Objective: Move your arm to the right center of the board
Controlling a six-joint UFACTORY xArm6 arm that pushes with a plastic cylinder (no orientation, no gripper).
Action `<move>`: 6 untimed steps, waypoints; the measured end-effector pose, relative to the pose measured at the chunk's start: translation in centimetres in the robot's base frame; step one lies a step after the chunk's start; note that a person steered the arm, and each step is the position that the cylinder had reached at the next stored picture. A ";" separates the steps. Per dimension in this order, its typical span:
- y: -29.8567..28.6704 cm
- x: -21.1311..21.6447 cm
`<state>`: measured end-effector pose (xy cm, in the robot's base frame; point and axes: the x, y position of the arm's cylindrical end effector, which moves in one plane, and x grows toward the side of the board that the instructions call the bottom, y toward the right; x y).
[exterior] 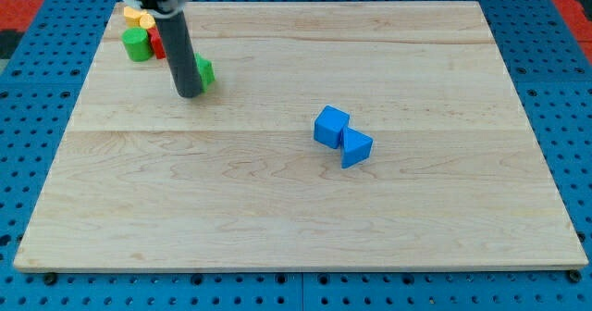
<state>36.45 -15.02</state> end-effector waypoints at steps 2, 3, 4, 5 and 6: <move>2.7 -5.4; 10.5 -5.1; 17.0 -5.4; 26.0 -5.4; 33.9 -3.5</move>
